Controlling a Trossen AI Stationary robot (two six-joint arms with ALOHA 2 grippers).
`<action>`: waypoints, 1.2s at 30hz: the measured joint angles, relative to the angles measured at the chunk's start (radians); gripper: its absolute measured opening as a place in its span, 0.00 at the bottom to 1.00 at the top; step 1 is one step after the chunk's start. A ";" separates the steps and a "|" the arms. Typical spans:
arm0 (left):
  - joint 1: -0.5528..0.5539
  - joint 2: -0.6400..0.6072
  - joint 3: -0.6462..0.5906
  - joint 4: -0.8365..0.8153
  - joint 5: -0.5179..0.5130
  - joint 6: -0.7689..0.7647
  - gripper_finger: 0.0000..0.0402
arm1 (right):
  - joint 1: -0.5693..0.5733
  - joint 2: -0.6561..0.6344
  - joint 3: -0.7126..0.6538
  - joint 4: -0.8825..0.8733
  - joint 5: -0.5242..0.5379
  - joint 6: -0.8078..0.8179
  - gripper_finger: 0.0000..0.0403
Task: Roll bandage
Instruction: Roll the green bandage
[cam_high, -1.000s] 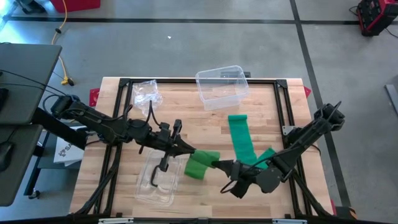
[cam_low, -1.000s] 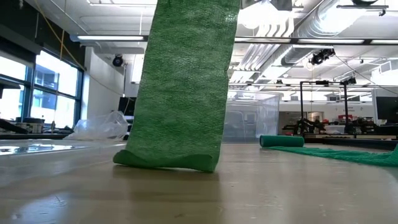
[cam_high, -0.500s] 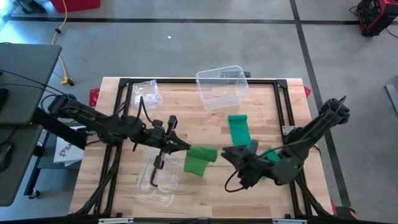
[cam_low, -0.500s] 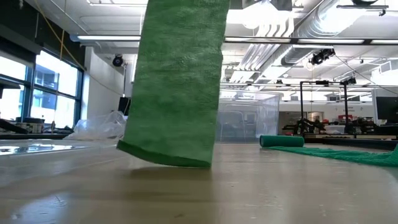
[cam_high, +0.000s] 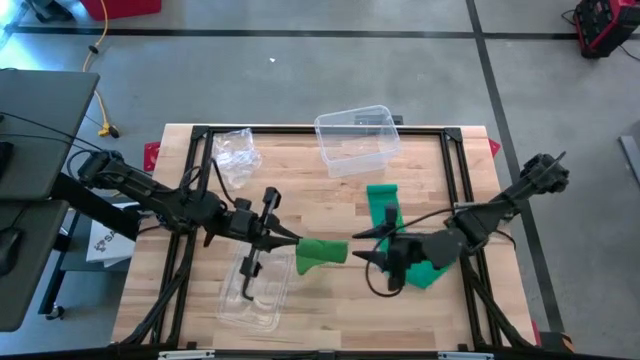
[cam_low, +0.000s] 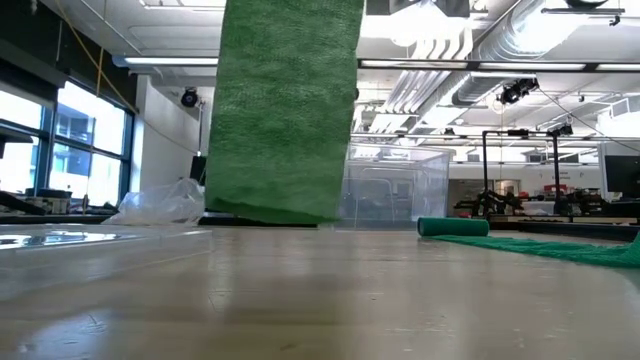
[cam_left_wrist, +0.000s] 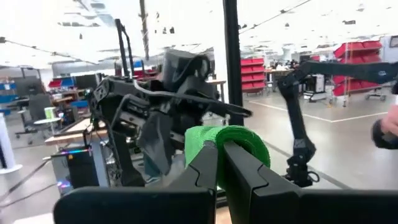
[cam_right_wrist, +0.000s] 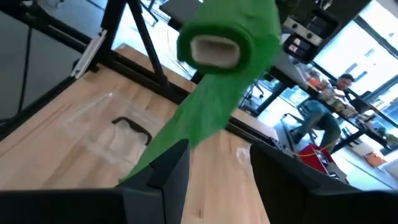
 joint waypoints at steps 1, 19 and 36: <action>-0.002 0.001 0.000 -0.002 -0.015 0.000 0.01 | -0.004 0.009 -0.001 0.018 0.009 0.000 0.40; 0.059 0.142 -0.235 0.239 -0.166 -0.521 0.01 | 0.153 0.120 -0.002 -0.452 0.279 0.676 0.40; 0.092 0.654 -0.465 0.991 -0.266 -0.987 0.01 | 0.091 0.148 -0.329 0.112 0.215 0.565 0.36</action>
